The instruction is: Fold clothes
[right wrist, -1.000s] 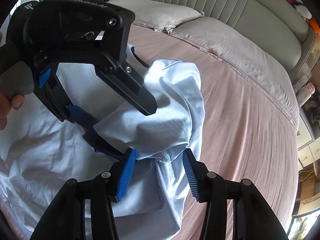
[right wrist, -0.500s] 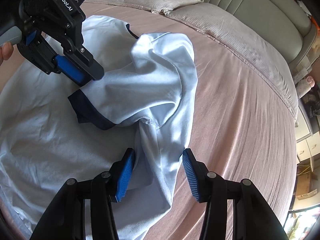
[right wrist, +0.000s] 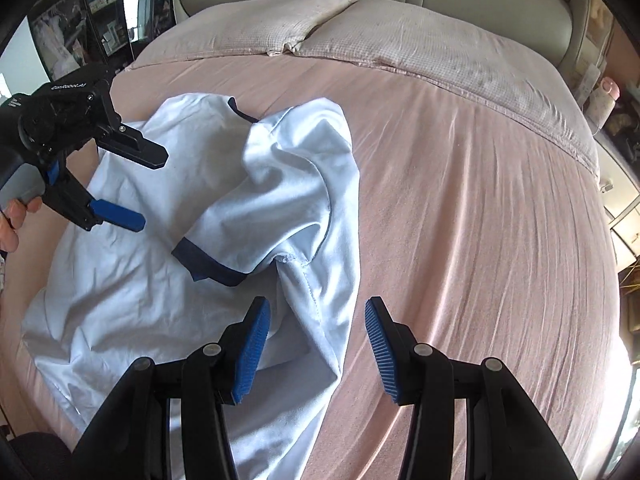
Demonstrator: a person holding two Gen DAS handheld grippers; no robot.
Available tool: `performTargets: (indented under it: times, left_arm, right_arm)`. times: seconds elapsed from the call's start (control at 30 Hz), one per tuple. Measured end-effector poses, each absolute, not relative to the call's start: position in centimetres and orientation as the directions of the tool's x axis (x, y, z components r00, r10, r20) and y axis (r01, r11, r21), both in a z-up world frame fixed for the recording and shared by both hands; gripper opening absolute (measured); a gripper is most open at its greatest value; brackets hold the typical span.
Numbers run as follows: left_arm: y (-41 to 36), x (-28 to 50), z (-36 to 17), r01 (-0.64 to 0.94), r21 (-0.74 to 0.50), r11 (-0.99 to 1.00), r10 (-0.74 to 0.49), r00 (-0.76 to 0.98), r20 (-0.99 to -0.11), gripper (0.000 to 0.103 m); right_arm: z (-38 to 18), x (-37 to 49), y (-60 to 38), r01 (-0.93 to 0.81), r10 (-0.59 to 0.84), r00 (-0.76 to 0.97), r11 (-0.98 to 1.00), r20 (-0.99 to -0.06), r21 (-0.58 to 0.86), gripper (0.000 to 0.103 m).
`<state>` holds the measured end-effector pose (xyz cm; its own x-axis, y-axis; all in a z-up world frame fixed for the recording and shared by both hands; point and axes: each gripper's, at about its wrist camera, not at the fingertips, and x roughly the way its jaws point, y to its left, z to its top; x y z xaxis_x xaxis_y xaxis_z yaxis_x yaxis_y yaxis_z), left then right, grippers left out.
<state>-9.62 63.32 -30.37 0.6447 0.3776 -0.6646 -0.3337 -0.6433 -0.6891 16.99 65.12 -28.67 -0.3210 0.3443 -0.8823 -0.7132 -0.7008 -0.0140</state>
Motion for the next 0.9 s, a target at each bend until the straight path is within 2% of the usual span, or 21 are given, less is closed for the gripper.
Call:
performTargets:
  times: [0.2,0.37,0.63,0.9]
  left_arm:
    - [62.5,-10.4,-29.8,-0.284,-0.735,-0.616,0.456,0.632,-0.626,0.084]
    - [61.2,-12.2,-30.1,-0.279,-0.770,-0.573,0.435,0.693,-0.575,0.084]
    - [56.1,-19.5,-28.2,-0.335,-0.742,-0.581,0.458,0.619,-0.638,0.084]
    - [55.3,-24.5,-28.4,-0.352,-0.730,-0.586,0.496,0.557,-0.666,0.086]
  right_arm:
    - [-27.3,15.5,65.1,-0.706,0.357,-0.335,-0.708,-0.872,-0.018,0.049]
    - [-26.8,11.7,63.4,-0.710,0.399,-0.280,-0.698,-0.873,-0.091,0.049]
    - [-26.2,2.8,60.0,-0.710,0.425,-0.235,-0.690,-0.874,-0.144,0.049]
    - [-26.2,-5.5,58.0,-0.653,0.461,-0.294,-0.737,-0.837,-0.176,0.049]
